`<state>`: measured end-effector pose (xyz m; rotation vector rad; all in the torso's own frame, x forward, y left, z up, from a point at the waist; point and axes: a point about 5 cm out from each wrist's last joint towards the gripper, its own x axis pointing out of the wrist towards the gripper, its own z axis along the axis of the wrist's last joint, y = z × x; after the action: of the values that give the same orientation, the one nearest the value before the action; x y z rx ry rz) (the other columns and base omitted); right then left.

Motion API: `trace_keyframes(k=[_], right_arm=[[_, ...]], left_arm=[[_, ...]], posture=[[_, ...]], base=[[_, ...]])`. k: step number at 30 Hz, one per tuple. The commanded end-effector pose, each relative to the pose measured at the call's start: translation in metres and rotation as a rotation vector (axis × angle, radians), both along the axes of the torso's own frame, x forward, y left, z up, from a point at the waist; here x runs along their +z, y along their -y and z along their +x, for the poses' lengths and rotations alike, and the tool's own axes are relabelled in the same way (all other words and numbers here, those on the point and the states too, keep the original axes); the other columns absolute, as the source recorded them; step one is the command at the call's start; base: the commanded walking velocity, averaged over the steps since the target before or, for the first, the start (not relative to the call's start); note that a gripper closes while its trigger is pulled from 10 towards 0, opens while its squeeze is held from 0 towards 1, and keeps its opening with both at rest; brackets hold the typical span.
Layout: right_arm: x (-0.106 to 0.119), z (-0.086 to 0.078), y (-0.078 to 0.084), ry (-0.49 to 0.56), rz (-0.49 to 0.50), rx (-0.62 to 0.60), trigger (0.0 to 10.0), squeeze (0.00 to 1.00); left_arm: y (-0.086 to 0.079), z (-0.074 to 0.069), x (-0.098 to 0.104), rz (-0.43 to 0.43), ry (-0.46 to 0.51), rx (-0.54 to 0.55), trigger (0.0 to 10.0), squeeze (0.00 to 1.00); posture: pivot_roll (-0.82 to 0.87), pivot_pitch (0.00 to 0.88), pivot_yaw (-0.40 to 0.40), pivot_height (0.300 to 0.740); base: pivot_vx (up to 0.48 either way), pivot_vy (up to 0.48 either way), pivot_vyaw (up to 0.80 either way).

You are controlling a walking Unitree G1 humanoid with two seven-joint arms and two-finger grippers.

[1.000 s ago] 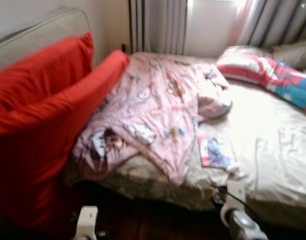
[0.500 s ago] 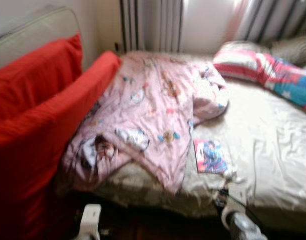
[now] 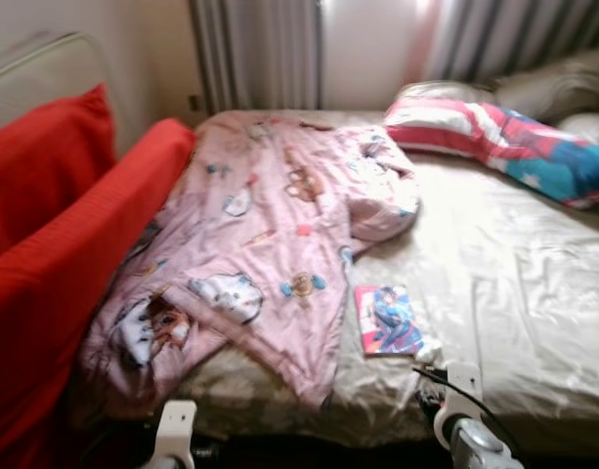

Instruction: Clean up the room

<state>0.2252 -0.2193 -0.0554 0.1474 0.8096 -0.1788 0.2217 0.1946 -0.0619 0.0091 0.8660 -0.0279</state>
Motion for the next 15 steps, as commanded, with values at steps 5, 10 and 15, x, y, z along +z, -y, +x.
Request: trace_keyframes(k=[5, 10, 15], right_arm=[[0.0033, 0.0069, -0.0061, 0.027, 0.013, 0.001, 10.0, 0.0], [0.003, 0.0066, -0.0069, 0.029, 0.017, 0.001, 10.0, 0.0], [0.0027, 0.0062, -0.0073, 0.031, 0.018, 0.001, 10.0, 0.0]], left_arm=[[-0.0094, -0.0153, -0.0076, 0.021, -0.046, 0.016, 10.0, 0.0], [-0.0098, -0.0161, -0.008, 0.013, -0.047, 0.029, 10.0, 0.0], [-0.0095, -0.0166, -0.0082, 0.002, -0.041, 0.036, 10.0, 0.0]], posture=[[0.0, 0.0, 0.022, 0.74], [-0.02, 0.0, 0.028, 0.74], [-0.02, 0.0, 0.029, 0.74]], base=[[0.0, 0.0, 0.0], [0.0, 0.0, 0.0], [0.0, 0.0, 0.0]])
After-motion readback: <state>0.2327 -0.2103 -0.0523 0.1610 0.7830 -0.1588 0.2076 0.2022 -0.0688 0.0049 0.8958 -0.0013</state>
